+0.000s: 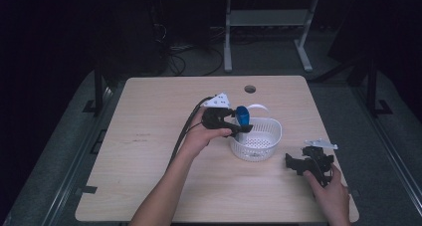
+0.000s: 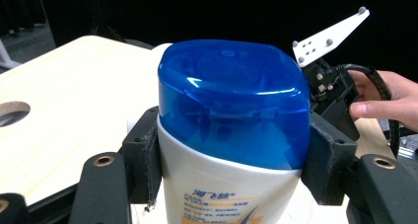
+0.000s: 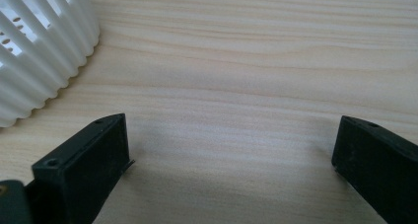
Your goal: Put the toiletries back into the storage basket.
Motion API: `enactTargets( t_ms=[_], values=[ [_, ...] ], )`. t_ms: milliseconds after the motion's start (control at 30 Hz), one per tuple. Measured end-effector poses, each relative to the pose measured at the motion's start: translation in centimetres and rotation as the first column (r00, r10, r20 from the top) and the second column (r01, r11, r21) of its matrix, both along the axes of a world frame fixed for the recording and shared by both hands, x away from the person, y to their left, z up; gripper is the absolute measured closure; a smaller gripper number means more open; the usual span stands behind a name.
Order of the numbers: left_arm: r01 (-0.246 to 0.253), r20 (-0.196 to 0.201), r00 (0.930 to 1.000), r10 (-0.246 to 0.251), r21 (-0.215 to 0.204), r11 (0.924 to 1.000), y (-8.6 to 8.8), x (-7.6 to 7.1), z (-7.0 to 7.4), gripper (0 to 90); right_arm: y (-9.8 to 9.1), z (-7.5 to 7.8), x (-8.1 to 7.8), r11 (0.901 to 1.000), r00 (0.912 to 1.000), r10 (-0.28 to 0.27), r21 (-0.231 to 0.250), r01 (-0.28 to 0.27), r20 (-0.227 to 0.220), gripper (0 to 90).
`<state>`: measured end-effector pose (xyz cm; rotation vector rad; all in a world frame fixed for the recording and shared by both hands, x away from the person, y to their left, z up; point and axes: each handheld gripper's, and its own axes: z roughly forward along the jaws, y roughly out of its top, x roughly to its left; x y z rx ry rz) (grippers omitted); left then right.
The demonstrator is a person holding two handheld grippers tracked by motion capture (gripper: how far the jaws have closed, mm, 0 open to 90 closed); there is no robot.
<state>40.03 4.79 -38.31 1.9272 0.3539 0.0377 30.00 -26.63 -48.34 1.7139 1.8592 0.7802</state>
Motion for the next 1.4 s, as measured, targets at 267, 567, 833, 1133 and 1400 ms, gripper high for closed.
enactTargets(
  t_ms=[267, 567, 833, 1133, 1400],
  values=[
    [-0.005, -0.004, 1.0000, 0.005, 0.012, 0.9999, 0.3, 0.0, -0.9, 35.9, 0.0, 0.0, 0.0, 1.0000, 1.0000, 0.002, -0.001, -0.002, 0.001, 0.4],
    [-0.005, -0.004, 1.0000, 0.005, 0.012, 0.9999, 0.3, -0.1, -1.5, 35.9, 0.0, 0.0, 0.0, 1.0000, 1.0000, 0.002, -0.001, -0.002, 0.001, 0.4],
    [-0.001, -0.001, 1.0000, 0.001, 0.013, 0.9999, 0.3, -0.1, -1.5, 35.4, 0.0, 0.0, 0.0, 1.0000, 1.0000, 0.002, -0.001, -0.002, 0.001, 0.4],
    [-0.003, -0.002, 1.0000, 0.003, -0.023, 0.9997, 0.7, -0.4, -1.0, 32.7, 0.0, 0.0, 0.0, 1.0000, 1.0000, 0.001, -0.001, -0.001, 0.000, 0.4],
    [-0.035, -0.011, 0.9993, 0.035, -0.047, 0.9983, 1.3, -0.5, 0.0, 24.8, 0.0, 0.0, 0.0, 1.0000, 1.0000, 0.002, -0.002, -0.002, 0.001, 0.4]
  ],
)
